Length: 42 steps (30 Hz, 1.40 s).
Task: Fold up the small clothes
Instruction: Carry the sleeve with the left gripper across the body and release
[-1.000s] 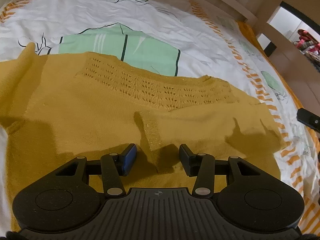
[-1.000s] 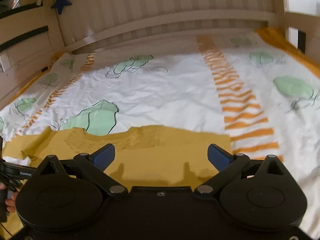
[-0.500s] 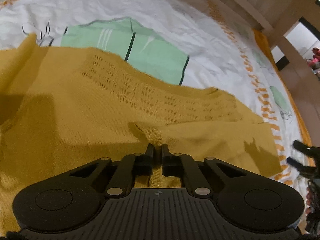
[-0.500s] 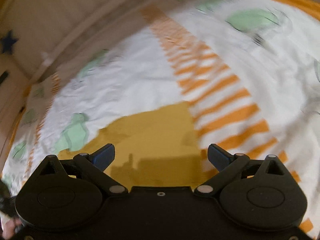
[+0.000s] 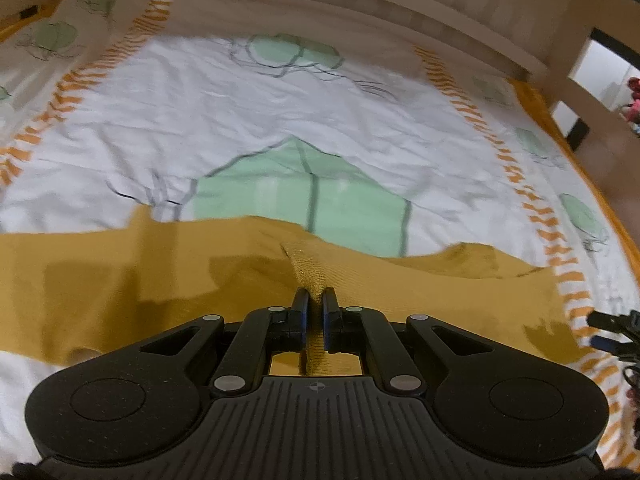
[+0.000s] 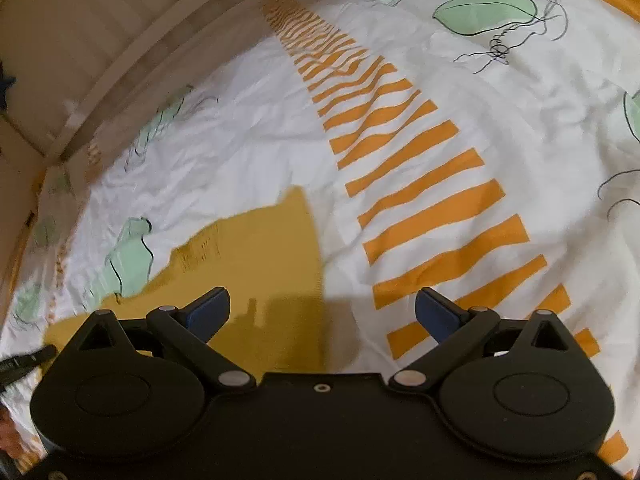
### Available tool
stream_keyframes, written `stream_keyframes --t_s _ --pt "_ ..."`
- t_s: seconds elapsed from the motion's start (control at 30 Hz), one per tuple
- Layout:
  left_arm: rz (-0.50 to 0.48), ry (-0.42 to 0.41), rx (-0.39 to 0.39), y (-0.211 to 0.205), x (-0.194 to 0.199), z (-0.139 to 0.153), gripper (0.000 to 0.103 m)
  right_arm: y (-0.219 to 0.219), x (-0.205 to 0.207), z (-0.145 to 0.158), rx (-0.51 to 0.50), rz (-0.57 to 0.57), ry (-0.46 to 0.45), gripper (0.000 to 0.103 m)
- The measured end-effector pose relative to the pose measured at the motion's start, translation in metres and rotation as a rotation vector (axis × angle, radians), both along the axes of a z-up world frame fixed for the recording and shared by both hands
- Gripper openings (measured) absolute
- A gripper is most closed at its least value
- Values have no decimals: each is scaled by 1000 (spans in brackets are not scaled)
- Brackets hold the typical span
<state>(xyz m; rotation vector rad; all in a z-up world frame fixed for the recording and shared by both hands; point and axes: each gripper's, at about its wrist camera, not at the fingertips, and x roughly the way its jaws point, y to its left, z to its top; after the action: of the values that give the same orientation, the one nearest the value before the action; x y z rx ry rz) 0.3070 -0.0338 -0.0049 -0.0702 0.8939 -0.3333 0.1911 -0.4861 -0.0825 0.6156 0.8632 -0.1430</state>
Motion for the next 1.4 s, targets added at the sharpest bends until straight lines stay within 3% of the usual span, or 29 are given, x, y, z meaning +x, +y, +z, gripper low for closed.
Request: stream_keyframes --t_s 0.37,0.8,0.9,0.97,1.13,1.3,1.37,1.4 --pt "69 47 74 30 19 -24 6 17 6 -11 -72 53 36 100" --pt "65 104 147 35 21 -63 8 52 13 -24 -327 234 111 102" --pt "49 88 161 35 18 -64 9 52 13 -24 -334 237 113 102" --pt "37 75 195 32 18 -62 9 50 13 -24 -319 230 110 102" --pt "60 3 377 29 19 -62 6 49 14 -22 -300 216 108 102" --pt "102 13 268 46 13 -56 7 46 14 -19 -280 196 101 102" --pt "96 27 235 49 8 -53 15 45 13 -18 -268 185 96 102" --pt "94 33 218 51 4 -51 26 44 13 -18 -265 180 95 102"
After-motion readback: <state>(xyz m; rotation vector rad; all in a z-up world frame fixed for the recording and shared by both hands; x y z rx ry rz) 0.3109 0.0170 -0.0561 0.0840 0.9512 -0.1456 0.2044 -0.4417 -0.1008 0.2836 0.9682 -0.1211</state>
